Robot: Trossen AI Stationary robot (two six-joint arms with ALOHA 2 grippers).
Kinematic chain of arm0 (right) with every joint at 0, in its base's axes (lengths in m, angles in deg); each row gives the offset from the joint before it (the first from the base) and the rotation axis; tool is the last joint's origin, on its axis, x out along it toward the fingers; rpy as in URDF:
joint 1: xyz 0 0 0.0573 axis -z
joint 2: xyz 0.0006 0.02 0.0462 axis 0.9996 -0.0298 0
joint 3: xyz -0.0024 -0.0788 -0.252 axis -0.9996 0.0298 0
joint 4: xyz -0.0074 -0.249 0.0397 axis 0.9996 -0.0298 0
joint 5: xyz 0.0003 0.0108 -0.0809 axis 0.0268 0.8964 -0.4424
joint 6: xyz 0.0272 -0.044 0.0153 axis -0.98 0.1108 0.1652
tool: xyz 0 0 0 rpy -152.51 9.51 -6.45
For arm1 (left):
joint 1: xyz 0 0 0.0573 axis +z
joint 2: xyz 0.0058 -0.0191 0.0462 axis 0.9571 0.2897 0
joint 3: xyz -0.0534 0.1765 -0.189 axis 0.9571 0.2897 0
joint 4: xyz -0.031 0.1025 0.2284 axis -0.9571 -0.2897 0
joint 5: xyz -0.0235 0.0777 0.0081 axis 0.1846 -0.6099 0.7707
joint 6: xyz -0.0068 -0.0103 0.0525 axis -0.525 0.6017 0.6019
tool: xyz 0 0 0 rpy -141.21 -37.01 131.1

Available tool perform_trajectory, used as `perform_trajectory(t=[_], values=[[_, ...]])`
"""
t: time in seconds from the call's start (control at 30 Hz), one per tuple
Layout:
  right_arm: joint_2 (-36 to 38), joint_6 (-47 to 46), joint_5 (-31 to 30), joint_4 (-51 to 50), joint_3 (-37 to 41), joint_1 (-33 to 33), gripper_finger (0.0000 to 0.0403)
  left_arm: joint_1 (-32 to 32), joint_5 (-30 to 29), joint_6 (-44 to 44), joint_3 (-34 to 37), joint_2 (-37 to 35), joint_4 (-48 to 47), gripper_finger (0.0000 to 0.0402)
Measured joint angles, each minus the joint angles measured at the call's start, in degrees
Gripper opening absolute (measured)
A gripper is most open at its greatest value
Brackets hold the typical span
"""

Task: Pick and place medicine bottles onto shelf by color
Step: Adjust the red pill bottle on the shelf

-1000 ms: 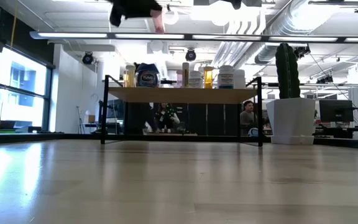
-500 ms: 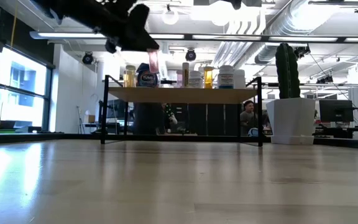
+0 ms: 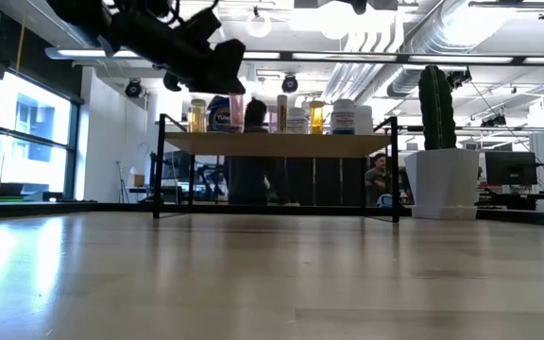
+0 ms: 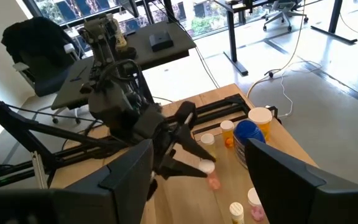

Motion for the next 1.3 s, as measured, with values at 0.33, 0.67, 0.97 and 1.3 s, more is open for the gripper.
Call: perform_trajectory(t=[0.33,0.67,0.97,1.3], values=[[0.00,0.10,0.00,0.00,0.00,0.00,0.0245,3.89,2.61,-1.85,0.00,1.46,0.01,0.0113],[0.00,0.54,0.02,0.02,0.00,0.00,0.0245,5.66,3.26,-1.88,0.00,1.61,-0.30,0.0113],[0.00,0.55,0.00,0.02,0.00,0.00,0.0245,5.66,4.68,-1.88,0.00,1.61,-0.32,0.0113],[0.00,0.54,0.00,0.02,0.00,0.00,0.0245,5.62,4.76,-1.88,0.00,1.61,-0.72,0.0142]])
